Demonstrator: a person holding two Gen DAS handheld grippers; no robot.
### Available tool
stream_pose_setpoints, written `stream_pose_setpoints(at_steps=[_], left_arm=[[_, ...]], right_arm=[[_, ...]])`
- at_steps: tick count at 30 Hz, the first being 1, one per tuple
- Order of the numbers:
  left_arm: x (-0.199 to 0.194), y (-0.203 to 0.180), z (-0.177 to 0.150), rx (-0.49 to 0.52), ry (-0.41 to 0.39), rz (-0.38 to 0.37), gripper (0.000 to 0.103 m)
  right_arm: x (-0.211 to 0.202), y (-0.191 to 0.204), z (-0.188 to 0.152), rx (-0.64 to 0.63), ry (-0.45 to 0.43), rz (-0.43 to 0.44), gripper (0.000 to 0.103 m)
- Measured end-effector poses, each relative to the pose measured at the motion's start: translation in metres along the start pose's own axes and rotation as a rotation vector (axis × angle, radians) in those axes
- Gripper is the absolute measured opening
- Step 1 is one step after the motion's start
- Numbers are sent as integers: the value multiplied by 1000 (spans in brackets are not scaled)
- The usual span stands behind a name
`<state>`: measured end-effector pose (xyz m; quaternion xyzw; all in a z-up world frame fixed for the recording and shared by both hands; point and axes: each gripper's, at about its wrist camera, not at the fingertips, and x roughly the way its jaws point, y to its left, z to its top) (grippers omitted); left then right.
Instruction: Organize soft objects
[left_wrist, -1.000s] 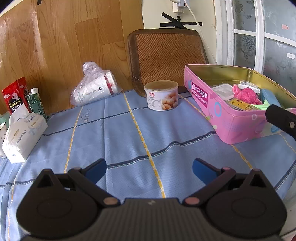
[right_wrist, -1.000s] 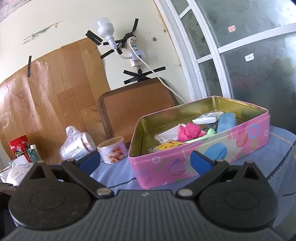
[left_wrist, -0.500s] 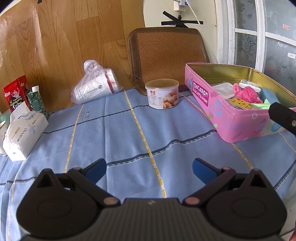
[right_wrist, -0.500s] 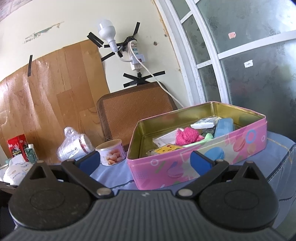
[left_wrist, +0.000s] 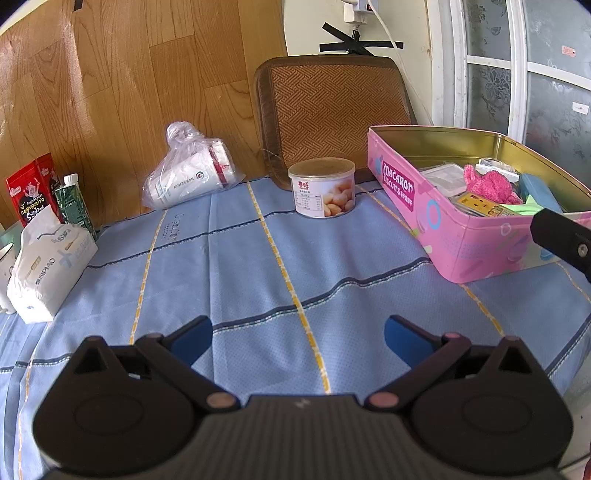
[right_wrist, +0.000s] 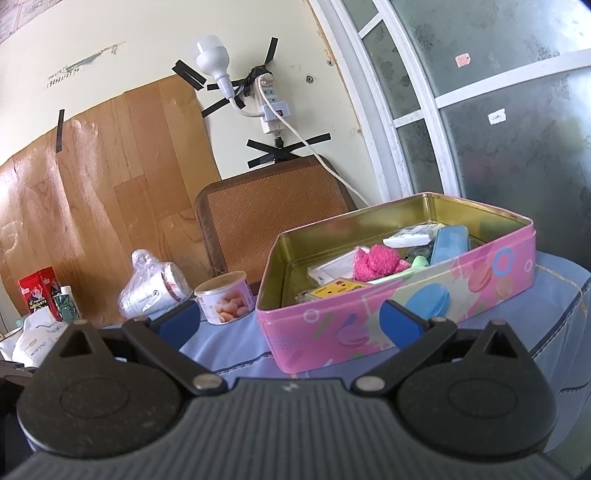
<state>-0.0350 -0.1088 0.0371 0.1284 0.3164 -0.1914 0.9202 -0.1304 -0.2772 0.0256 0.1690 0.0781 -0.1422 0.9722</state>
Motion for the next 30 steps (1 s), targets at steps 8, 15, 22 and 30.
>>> stream_pose_setpoints(at_steps=[8,15,22,30], left_arm=[[0,-1,-1,5,5,-4,103],[1,0,-1,-1,14,-9,103],[2,-1,-2,5,18,-3,103],[2,-2,-2,8,20,-3,103]], right_arm=[[1,1,-1,3,14,1,103],[3,1,-2,3,33,7,103],[4,0,-3,6,39,5,103],[3,-1,-3,16,37,0,103]])
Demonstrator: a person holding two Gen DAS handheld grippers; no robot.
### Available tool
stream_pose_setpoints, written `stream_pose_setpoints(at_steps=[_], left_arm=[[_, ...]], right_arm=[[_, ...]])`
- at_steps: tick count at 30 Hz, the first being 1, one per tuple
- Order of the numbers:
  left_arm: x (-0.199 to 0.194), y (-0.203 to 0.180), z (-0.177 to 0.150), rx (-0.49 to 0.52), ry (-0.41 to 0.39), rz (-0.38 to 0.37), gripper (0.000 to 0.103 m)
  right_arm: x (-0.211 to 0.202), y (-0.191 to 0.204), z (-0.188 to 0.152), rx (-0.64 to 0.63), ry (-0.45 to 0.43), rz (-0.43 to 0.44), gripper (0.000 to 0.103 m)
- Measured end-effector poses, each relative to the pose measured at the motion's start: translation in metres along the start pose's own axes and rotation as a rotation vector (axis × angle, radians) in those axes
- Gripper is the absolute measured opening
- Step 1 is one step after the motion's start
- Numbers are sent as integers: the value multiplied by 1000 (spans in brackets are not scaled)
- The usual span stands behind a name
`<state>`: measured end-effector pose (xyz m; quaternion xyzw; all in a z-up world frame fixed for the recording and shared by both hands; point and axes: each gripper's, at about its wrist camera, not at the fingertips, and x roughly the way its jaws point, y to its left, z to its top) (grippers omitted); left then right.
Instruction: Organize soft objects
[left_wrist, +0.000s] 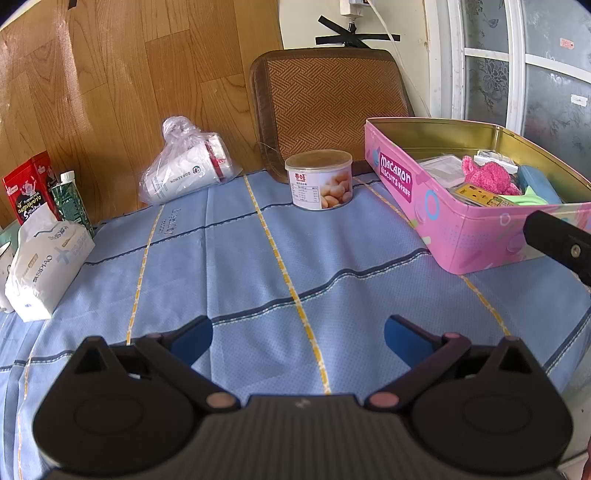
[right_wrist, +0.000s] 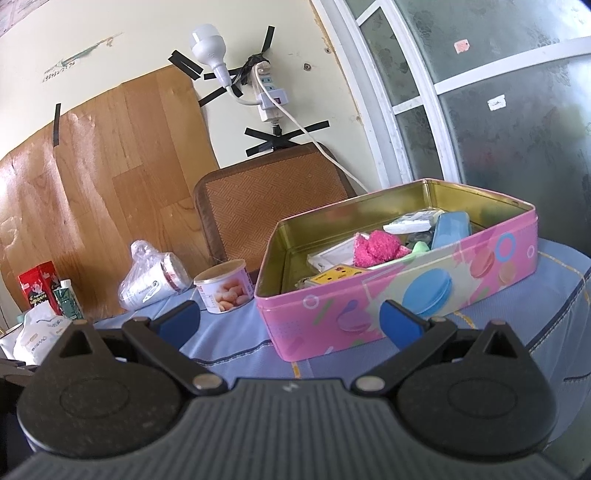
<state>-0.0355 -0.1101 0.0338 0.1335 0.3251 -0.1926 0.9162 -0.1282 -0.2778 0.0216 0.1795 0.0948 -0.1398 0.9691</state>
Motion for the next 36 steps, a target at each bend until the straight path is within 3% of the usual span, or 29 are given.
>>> stream_pose_setpoints(at_steps=[18,36], left_arm=[[0,1,0,2,-1,4,103],[-9,1,3,-12,-22,-90,103]], right_arm=[[1,0,0,5,11,6,103],[0,3,0,-8,16,18,103]])
